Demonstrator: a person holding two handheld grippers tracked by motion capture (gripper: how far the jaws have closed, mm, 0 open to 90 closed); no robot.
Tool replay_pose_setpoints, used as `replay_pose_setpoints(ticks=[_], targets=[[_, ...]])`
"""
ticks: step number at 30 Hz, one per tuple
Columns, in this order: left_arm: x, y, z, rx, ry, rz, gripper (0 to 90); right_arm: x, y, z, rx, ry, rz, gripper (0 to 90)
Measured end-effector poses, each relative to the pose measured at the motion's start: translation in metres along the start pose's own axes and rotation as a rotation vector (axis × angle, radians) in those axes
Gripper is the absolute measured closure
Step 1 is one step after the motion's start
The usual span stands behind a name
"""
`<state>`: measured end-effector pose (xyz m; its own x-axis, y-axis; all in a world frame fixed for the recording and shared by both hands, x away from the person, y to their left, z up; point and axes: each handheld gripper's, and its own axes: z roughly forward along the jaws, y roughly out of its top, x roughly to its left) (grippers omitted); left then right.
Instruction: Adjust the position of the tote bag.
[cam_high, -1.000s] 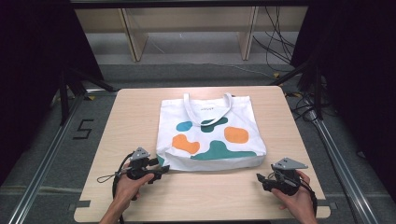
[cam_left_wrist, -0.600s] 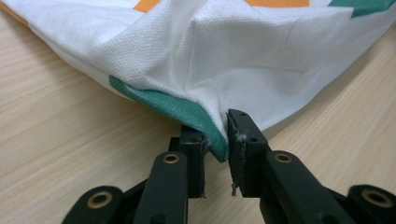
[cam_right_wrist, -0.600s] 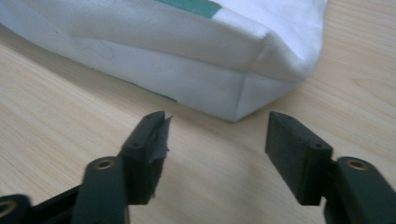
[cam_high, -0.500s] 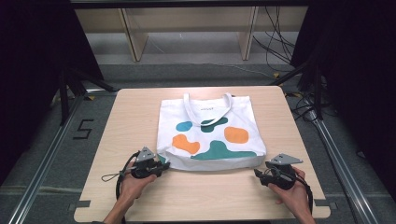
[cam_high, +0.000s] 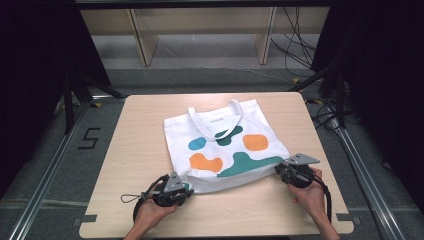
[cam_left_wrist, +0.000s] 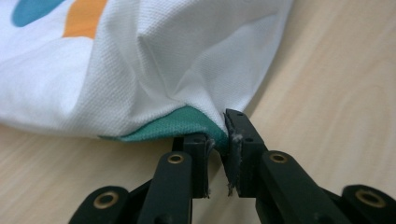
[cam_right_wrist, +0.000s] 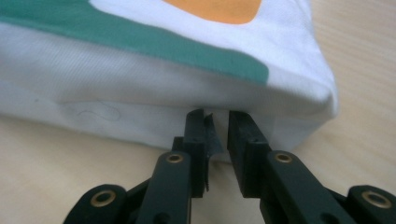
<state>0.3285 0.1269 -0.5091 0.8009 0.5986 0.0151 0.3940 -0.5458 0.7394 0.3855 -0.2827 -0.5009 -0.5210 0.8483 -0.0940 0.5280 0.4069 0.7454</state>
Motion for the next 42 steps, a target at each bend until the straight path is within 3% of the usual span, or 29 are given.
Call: replay_pose_setpoints(ticks=[1, 2, 5, 7, 8, 10, 11, 12, 15, 16, 17, 18, 22, 23, 24, 25, 27, 28, 30, 33, 34, 35, 36, 37, 38, 39, 40, 41, 42], targets=[[0.000, 0.000, 0.000, 0.000, 0.000, 0.000, 79.0, 0.000, 0.000, 0.000, 0.000, 0.000, 0.000, 78.0], [-0.011, 0.004, 0.004, -0.005, -0.030, 0.016, 79.0, -0.007, 0.005, 0.011, 0.000, -0.020, -0.013, 78.8], [-0.021, 0.009, 0.008, 0.006, -0.045, 0.040, 79.0, -0.018, 0.013, 0.022, 0.005, -0.034, 0.000, 79.5], [-0.035, 0.017, 0.016, 0.022, -0.056, 0.085, 79.0, -0.024, 0.018, 0.028, -0.006, -0.044, 0.024, 79.6], [-0.040, 0.020, 0.020, 0.019, -0.065, 0.092, 78.9, -0.030, 0.021, 0.031, -0.002, -0.052, 0.006, 79.6], [-0.044, 0.023, 0.024, 0.022, -0.067, 0.106, 78.9, -0.033, 0.023, 0.035, -0.006, -0.046, 0.020, 79.6], [-0.051, 0.027, 0.029, 0.018, -0.075, 0.107, 78.9, -0.039, 0.025, 0.039, -0.026, -0.041, -0.003, 79.0], [-0.059, 0.033, 0.036, 0.024, -0.088, 0.123, 79.0, -0.044, 0.029, 0.040, -0.007, -0.072, 0.043, 77.2], [-0.070, 0.041, 0.047, 0.012, -0.097, 0.131, 79.0, -0.049, 0.032, 0.029, -0.029, -0.097, 0.007, 76.6], [-0.081, 0.049, 0.055, 0.001, -0.101, 0.141, 79.0, -0.048, 0.033, 0.022, -0.024, -0.108, 0.033, 76.3], [-0.081, 0.049, 0.055, 0.001, -0.101, 0.141, 79.1, -0.048, 0.033, 0.022, -0.024, -0.108, 0.033, 76.3], [-0.088, 0.056, 0.063, -0.002, -0.101, 0.157, 79.1, -0.049, 0.033, 0.005, -0.046, -0.114, 0.033, 75.5], [-0.098, 0.066, 0.075, -0.024, -0.118, 0.158, 77.8, -0.039, 0.028, -0.015, -0.064, -0.071, 0.045, 73.8], [-0.103, 0.067, 0.080, -0.030, -0.140, 0.159, 76.7, -0.038, 0.027, -0.017, -0.060, -0.055, 0.020, 73.6], [-0.103, 0.067, 0.080, -0.030, -0.144, 0.168, 74.6, -0.033, 0.027, -0.020, -0.056, -0.049, 0.043, 73.2], [-0.105, 0.067, 0.078, -0.036, -0.167, 0.160, 70.8, -0.030, 0.026, -0.021, -0.067, -0.042, 0.027, 72.4], [-0.102, 0.067, 0.070, -0.037, -0.207, 0.146, 60.6, -0.022, 0.024, -0.026, -0.064, -0.019, 0.006, 69.6], [-0.101, 0.066, 0.062, -0.056, -0.231, 0.099, 55.4, -0.019, 0.023, -0.028, -0.058, -0.013, 0.007, 67.2], [-0.094, 0.065, 0.046, -0.082, -0.255, 0.073, 49.2, -0.012, 0.021, -0.032, -0.047, 0.008, 0.014, 59.8], [-0.084, 0.061, 0.031, -0.111, -0.253, 0.054, 45.0, -0.005, 0.015, -0.037, -0.049, 0.007, 0.024, 54.4], [-0.072, 0.056, 0.019, -0.127, -0.223, 0.025, 42.4, -0.003, 0.013, -0.038, -0.045, 0.015, 0.026, 53.4], [-0.072, 0.056, 0.019, -0.127, -0.223, 0.025, 41.1, -0.001, 0.009, -0.039, -0.037, 0.009, 0.017, 52.2], [-0.055, 0.053, 0.008, -0.139, -0.181, 0.024, 41.2, -0.001, 0.007, -0.041, -0.022, 0.007, 0.022, 51.2], [-0.055, 0.053, 0.008, -0.139, -0.181, 0.024, 40.8, -0.001, 0.007, -0.041, -0.022, 0.007, 0.022, 51.2], [-0.032, 0.049, -0.003, -0.176, -0.168, -0.061, 39.9, 0.002, 0.002, -0.042, -0.021, 0.020, 0.031, 50.4], [-0.032, 0.049, -0.003, -0.176, -0.168, -0.061, 39.5, 0.002, 0.002, -0.042, -0.021, 0.020, 0.031, 50.4], [0.000, 0.046, -0.017, -0.194, -0.073, -0.088, 38.5, 0.003, -0.002, -0.045, -0.007, 0.024, 0.025, 49.9], [0.000, 0.046, -0.017, -0.194, -0.073, -0.088, 36.8, 0.004, -0.005, -0.047, -0.011, 0.024, 0.020, 49.7], [0.026, 0.041, -0.023, -0.180, 0.015, -0.141, 34.3, 0.006, -0.006, -0.047, -0.011, 0.032, 0.023, 49.1]])
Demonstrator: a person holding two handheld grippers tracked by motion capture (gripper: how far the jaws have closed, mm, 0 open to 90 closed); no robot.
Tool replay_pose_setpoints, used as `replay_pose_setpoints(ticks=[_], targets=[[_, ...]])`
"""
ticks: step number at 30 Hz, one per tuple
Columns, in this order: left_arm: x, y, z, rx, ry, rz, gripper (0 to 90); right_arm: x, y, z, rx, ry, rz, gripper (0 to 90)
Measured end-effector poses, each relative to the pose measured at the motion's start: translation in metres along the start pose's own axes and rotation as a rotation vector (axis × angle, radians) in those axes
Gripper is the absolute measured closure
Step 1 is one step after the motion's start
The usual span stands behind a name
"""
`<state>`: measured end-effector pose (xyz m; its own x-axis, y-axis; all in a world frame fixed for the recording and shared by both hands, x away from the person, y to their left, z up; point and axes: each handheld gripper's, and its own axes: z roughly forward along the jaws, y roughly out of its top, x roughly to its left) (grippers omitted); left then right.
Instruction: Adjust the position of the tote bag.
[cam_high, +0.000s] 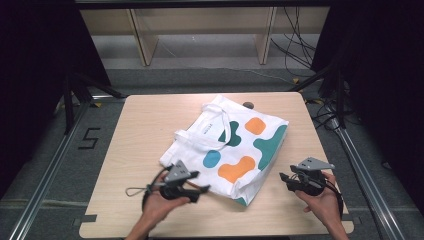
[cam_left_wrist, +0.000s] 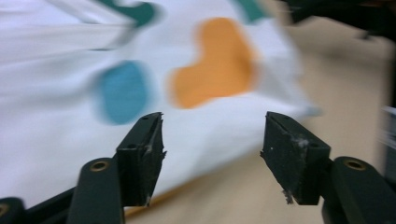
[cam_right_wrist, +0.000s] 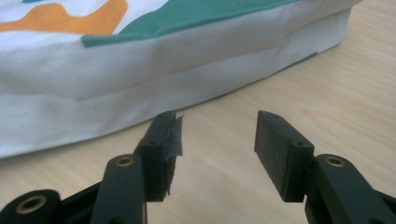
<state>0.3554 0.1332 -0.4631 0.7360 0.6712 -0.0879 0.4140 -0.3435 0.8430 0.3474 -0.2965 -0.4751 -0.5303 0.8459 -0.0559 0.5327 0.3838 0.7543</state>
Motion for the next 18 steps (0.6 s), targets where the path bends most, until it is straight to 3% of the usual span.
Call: replay_pose_setpoints(ticks=[1, 2, 3, 4, 5, 7, 11, 12, 13, 15, 17, 18], targets=[[0.000, 0.000, 0.000, 0.000, 0.000, 0.000, 31.6, 0.000, 0.000, 0.000, 0.000, 0.000, 0.000, 49.1], [0.021, -0.001, -0.002, 0.034, 0.032, -0.029, 31.6, 0.002, 0.000, -0.002, 0.016, -0.005, 0.008, 48.4], [0.033, -0.004, 0.000, 0.007, 0.078, -0.103, 30.8, 0.002, -0.003, -0.002, 0.008, 0.000, -0.006, 47.9], [0.046, -0.006, 0.000, 0.013, 0.133, -0.128, 30.9, 0.004, -0.004, -0.002, 0.011, 0.001, -0.012, 47.5], [0.058, -0.008, 0.000, 0.041, 0.165, -0.131, 30.8, 0.006, -0.005, -0.002, 0.020, 0.014, 0.003, 47.3], [0.073, -0.011, 0.004, 0.050, 0.194, -0.152, 29.5, 0.008, -0.007, -0.003, 0.031, 0.026, -0.007, 47.1], [0.097, -0.015, 0.017, 0.152, 0.200, -0.169, 24.0, 0.012, -0.010, -0.002, 0.031, 0.028, -0.023, 46.5], [0.100, -0.016, 0.020, 0.154, 0.216, -0.179, 24.2, 0.012, -0.011, -0.003, 0.040, 0.027, -0.022, 46.3], [0.101, -0.017, 0.025, 0.122, 0.233, -0.212, 26.0, 0.013, -0.011, -0.003, 0.038, 0.027, -0.025, 46.3], [0.107, -0.017, 0.028, 0.163, 0.226, -0.180, 29.1, 0.014, -0.012, -0.003, 0.029, 0.027, -0.021, 46.2], [0.114, -0.017, 0.030, 0.162, 0.208, -0.197, 27.1, 0.014, -0.013, -0.004, 0.032, 0.029, -0.022, 46.1], [0.117, -0.017, 0.030, 0.150, 0.205, -0.216, 25.2, 0.015, -0.013, -0.003, 0.046, 0.053, -0.009, 45.8]])
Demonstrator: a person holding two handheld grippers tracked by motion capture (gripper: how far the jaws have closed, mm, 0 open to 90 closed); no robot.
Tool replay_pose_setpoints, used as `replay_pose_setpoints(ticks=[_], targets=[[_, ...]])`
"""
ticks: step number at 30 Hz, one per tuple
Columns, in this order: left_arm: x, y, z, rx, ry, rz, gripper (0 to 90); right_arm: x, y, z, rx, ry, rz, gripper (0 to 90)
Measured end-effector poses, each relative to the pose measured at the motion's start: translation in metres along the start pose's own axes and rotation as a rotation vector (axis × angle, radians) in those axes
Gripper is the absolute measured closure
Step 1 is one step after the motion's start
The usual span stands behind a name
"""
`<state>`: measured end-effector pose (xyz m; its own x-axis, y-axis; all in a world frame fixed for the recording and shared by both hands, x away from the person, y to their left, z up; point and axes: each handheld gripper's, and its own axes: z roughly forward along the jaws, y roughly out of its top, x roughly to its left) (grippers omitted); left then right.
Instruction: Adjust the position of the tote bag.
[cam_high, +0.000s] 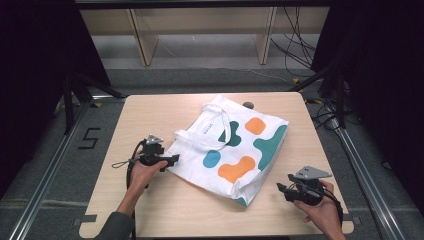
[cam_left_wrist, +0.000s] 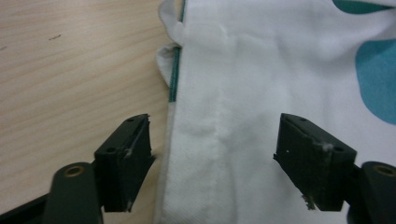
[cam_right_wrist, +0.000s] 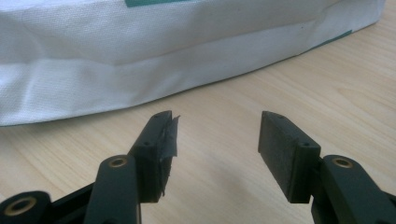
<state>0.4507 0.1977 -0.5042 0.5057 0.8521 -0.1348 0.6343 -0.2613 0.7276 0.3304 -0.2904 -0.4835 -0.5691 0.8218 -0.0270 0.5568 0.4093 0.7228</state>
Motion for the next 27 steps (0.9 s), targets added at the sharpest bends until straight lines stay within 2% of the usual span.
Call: replay_pose_setpoints(ticks=[1, 2, 3, 4, 5, 6, 7, 8, 9, 11, 12, 13, 14, 15, 16, 18, 19, 20, 21, 22, 23, 24, 25, 26, 27], targets=[[0.001, 0.000, 0.001, -0.014, -0.013, -0.016, 27.1, 0.000, 0.000, 0.000, -0.009, 0.005, 0.003, 45.6], [0.002, 0.000, 0.001, -0.021, -0.059, -0.031, 33.5, 0.004, 0.000, -0.002, 0.000, 0.017, 0.069, 45.5], [0.000, 0.000, 0.001, -0.026, -0.065, -0.033, 40.4, 0.004, 0.000, -0.002, -0.003, 0.018, 0.060, 45.2], [-0.001, 0.000, 0.000, -0.006, -0.045, 0.009, 40.7, 0.001, 0.000, -0.002, -0.011, 0.016, 0.031, 45.1], [-0.002, 0.000, -0.002, 0.017, -0.015, 0.048, 46.3, 0.002, 0.000, -0.002, -0.013, 0.019, 0.040, 45.1], [-0.004, 0.000, -0.003, 0.025, 0.012, 0.068, 52.6, 0.002, 0.000, -0.002, -0.014, 0.020, 0.040, 45.0], [-0.002, -0.001, -0.005, 0.038, 0.001, 0.076, 56.9, 0.001, 0.000, -0.001, -0.023, 0.027, 0.019, 45.1], [-0.002, -0.003, -0.005, 0.028, -0.003, 0.077, 60.8, 0.002, 0.001, -0.002, -0.010, 0.044, 0.028, 45.1], [-0.001, -0.006, -0.006, 0.012, -0.007, 0.065, 66.5, 0.003, 0.000, -0.003, -0.026, 0.030, 0.028, 45.2], [-0.002, -0.009, -0.008, -0.004, -0.028, 0.057, 74.7, 0.004, 0.001, -0.004, -0.017, 0.063, 0.041, 45.0], [-0.001, -0.009, -0.012, 0.007, -0.049, 0.070, 76.9, 0.005, 0.001, -0.004, -0.019, 0.059, 0.033, 44.8], [-0.003, -0.011, -0.013, -0.028, -0.062, 0.039, 80.1, 0.006, 0.001, -0.005, -0.032, 0.062, 0.033, 44.4], [-0.003, -0.013, -0.016, -0.023, -0.086, 0.042, 81.5, 0.007, 0.002, -0.007, -0.045, 0.041, 0.043, 43.8], [-0.003, -0.014, -0.018, -0.017, -0.093, 0.044, 82.3, 0.009, 0.002, -0.007, -0.045, 0.077, 0.084, 43.1], [-0.005, -0.017, -0.018, -0.026, -0.098, 0.042, 82.5, 0.009, 0.003, -0.008, -0.051, 0.077, 0.097, 42.2], [-0.009, -0.022, -0.022, -0.016, -0.117, 0.060, 83.0, 0.007, 0.006, -0.008, -0.064, 0.071, 0.077, 40.6], [-0.011, -0.025, -0.024, -0.020, -0.125, 0.053, 83.2, 0.008, 0.007, -0.008, -0.077, 0.089, 0.091, 40.2], [-0.014, -0.027, -0.026, -0.023, -0.132, 0.052, 83.3, 0.010, 0.008, -0.009, -0.074, 0.111, 0.133, 40.1], [-0.016, -0.030, -0.028, -0.032, -0.135, 0.048, 83.4, 0.008, 0.009, -0.009, -0.094, 0.122, 0.125, 39.7], [-0.018, -0.034, -0.031, -0.037, -0.143, 0.033, 83.4, 0.013, 0.010, -0.012, -0.073, 0.133, 0.172, 39.3], [-0.020, -0.037, -0.031, -0.042, -0.145, 0.027, 83.4, 0.013, 0.011, -0.012, -0.090, 0.138, 0.142, 39.1], [-0.021, -0.039, -0.033, -0.031, -0.151, 0.046, 83.4, 0.014, 0.012, -0.012, -0.094, 0.147, 0.145, 39.1], [-0.024, -0.041, -0.034, -0.045, -0.152, 0.036, 83.3, 0.019, 0.013, -0.014, -0.085, 0.162, 0.180, 39.0], [-0.027, -0.043, -0.035, -0.047, -0.155, 0.033, 83.3, 0.022, 0.014, -0.016, -0.071, 0.171, 0.179, 39.0], [-0.029, -0.044, -0.036, -0.051, -0.161, 0.031, 83.3, 0.023, 0.015, -0.014, -0.090, 0.174, 0.143, 38.9]])
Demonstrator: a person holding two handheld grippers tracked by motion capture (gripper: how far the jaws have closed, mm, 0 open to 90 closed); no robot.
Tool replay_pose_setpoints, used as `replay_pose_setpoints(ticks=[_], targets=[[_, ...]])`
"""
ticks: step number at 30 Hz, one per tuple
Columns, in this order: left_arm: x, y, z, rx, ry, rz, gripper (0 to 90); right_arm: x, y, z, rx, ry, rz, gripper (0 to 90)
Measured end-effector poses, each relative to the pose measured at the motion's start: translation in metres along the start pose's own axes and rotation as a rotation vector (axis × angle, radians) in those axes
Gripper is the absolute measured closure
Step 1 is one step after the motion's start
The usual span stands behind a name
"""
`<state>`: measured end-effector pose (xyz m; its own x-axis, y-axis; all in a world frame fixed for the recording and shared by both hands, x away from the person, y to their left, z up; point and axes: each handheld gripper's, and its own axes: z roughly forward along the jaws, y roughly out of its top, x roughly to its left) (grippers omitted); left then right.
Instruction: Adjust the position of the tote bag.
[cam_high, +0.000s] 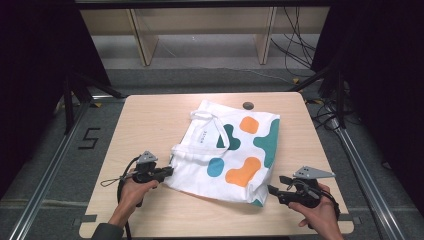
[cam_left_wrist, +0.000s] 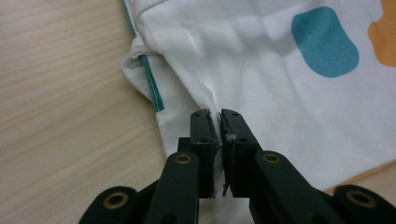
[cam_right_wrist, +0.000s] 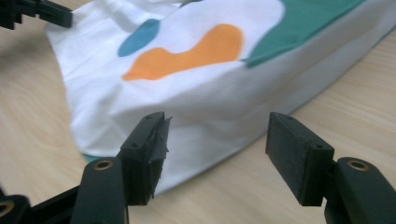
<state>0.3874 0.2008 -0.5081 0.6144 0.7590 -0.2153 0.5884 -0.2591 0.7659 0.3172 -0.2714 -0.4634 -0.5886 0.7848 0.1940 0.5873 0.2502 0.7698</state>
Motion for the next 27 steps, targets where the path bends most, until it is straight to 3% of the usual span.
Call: replay_pose_setpoints(ticks=[1, 2, 3, 4, 5, 6, 7, 8, 10, 11, 12, 13, 15, 16, 17, 18, 19, 21, 22, 24, 27], targets=[[-0.001, -0.001, -0.004, 0.034, -0.003, 0.037, 83.2, 0.004, 0.001, -0.001, 0.012, 0.009, 0.006, 38.9], [-0.004, -0.002, -0.003, 0.012, -0.003, 0.024, 83.0, 0.010, 0.000, 0.000, 0.029, 0.013, 0.025, 38.9], [-0.007, -0.004, -0.004, 0.013, -0.001, 0.026, 83.0, 0.011, 0.001, 0.001, 0.027, 0.030, -0.004, 39.0], [-0.008, -0.005, -0.006, 0.020, -0.005, 0.037, 82.9, 0.017, 0.000, 0.001, 0.042, 0.046, 0.034, 39.0], [-0.011, -0.007, -0.006, 0.017, -0.006, 0.035, 82.9, 0.019, -0.001, 0.003, 0.043, 0.043, 0.038, 39.0], [-0.013, -0.008, -0.008, 0.023, -0.004, 0.048, 82.9, 0.019, -0.001, 0.004, 0.036, 0.062, 0.000, 39.0], [-0.016, -0.009, -0.008, 0.012, -0.005, 0.040, 82.9, 0.025, -0.002, 0.004, 0.041, 0.053, 0.027, 38.8], [-0.018, -0.010, -0.009, 0.017, -0.017, 0.037, 82.9, 0.026, -0.002, 0.004, 0.045, 0.060, -0.007, 38.7], [-0.021, -0.014, -0.011, 0.026, -0.025, 0.051, 82.9, 0.032, -0.004, 0.006, 0.069, 0.075, -0.021, 38.7], [-0.025, -0.015, -0.010, 0.012, -0.028, 0.033, 82.9, 0.039, -0.005, 0.007, 0.088, 0.073, 0.004, 38.6], [-0.025, -0.016, -0.012, 0.026, -0.031, 0.059, 82.8, 0.041, -0.006, 0.008, 0.111, 0.075, -0.003, 38.5], [-0.029, -0.018, -0.011, 0.006, -0.036, 0.043, 82.7, 0.043, -0.007, 0.010, 0.125, 0.066, -0.031, 38.2], [-0.034, -0.020, -0.013, 0.018, -0.036, 0.051, 82.4, 0.048, -0.010, 0.014, 0.149, 0.030, -0.072, 38.2], [-0.035, -0.021, -0.014, 0.035, -0.036, 0.083, 82.4, 0.049, -0.011, 0.016, 0.155, 0.035, -0.082, 37.7], [-0.039, -0.023, -0.013, 0.019, -0.035, 0.066, 82.5, 0.050, -0.013, 0.019, 0.132, 0.015, -0.095, 38.2], [-0.041, -0.023, -0.014, 0.038, -0.045, 0.077, 82.5, 0.051, -0.013, 0.019, 0.157, 0.002, -0.089, 40.4], [-0.043, -0.024, -0.014, 0.035, -0.049, 0.081, 82.5, 0.049, -0.013, 0.018, 0.176, -0.015, -0.140, 41.6], [-0.045, -0.025, -0.014, 0.035, -0.056, 0.092, 82.5, 0.049, -0.014, 0.018, 0.191, -0.037, -0.171, 44.6], [-0.048, -0.026, -0.014, 0.035, -0.062, 0.075, 82.4, 0.049, -0.015, 0.018, 0.194, -0.046, -0.188, 47.9], [-0.054, -0.028, -0.014, 0.031, -0.075, 0.071, 82.2, 0.045, -0.016, 0.019, 0.203, -0.057, -0.210, 57.5], [-0.068, -0.031, -0.011, 0.046, -0.106, 0.106, 81.9, 0.040, -0.014, 0.017, 0.194, -0.076, -0.258, 71.5]])
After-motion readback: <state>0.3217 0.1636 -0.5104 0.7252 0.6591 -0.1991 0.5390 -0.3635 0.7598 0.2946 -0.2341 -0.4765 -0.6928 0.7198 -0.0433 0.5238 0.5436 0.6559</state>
